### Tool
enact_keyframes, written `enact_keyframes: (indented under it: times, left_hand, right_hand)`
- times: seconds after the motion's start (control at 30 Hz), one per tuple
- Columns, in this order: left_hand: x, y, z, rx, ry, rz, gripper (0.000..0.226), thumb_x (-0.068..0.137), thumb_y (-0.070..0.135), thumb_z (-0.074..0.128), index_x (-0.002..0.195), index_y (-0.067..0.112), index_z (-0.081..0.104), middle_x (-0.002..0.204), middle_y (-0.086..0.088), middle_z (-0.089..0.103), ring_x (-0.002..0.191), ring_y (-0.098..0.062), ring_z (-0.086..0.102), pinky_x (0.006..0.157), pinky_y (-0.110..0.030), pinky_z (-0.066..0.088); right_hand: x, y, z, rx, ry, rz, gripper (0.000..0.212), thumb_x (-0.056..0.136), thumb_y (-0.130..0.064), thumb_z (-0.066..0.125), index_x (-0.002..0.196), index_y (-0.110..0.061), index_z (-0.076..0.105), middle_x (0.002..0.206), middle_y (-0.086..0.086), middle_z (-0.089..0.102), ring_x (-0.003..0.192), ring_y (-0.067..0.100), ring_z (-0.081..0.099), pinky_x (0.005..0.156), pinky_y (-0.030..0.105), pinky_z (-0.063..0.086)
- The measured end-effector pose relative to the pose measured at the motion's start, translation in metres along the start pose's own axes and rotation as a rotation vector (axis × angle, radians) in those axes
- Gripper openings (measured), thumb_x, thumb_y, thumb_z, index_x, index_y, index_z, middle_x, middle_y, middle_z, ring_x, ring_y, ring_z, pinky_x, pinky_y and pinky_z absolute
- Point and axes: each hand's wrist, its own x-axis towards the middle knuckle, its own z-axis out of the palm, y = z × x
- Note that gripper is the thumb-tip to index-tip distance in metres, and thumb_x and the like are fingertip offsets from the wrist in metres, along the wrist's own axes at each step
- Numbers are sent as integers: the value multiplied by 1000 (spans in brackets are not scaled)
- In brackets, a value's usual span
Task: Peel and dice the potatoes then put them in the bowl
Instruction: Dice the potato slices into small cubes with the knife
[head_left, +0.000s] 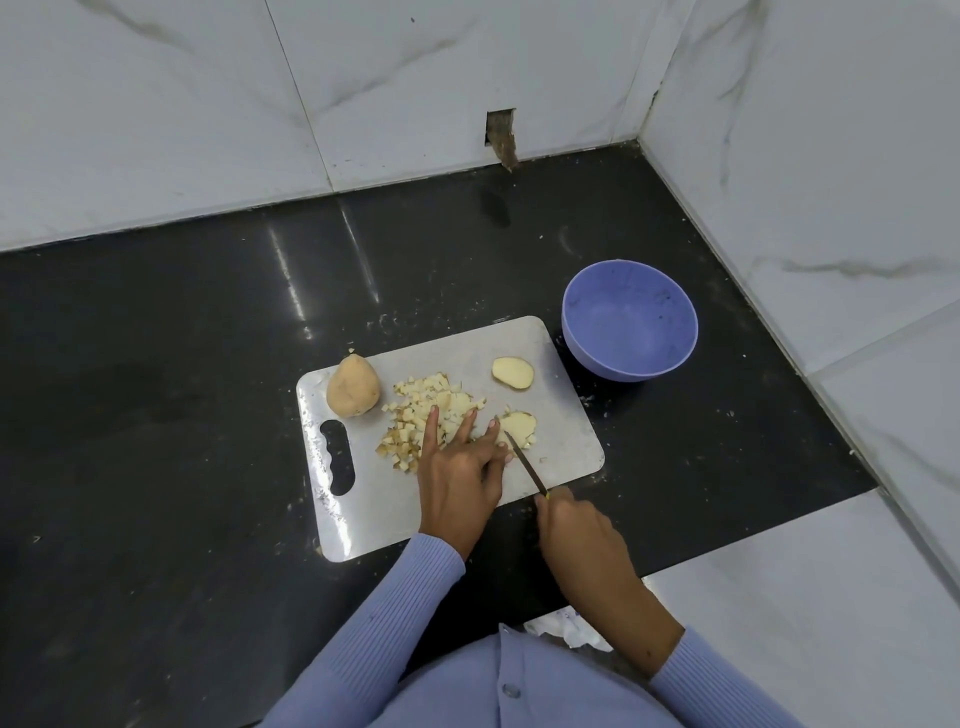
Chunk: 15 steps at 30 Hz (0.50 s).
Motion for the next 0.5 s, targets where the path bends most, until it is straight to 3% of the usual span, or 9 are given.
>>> enact_keyframes:
  times: [0.27,0.37,0.5]
  left_hand:
    - [-2,0,-2,55,19,20,7,76,12,75,70,15,72,100,-6,72,109,-26,63,115,-47,17]
    - [-4,0,-2,69,43,59,8,79,15,75,71,16,73,108,-7,69,118,-30,57,117,-46,11]
    - [-5,-1,-7,91,99,63,21,85,26,61,70,18,74,135,-10,54,134,-34,40,117,-51,7]
  right_hand:
    - [-24,17,1,-36,-80,42,34,104,-36,22,113,-13,46,107,6,64,98,22,64,73,23,41]
    - [-26,20,-1,16,-35,48,39,103,-39,22,105,-13,51,94,6,65,87,23,64,76,30,50]
    - [-22,15,-14,136,53,10,37,102,-40,24,87,-16,46,73,0,53,74,22,60,70,32,47]
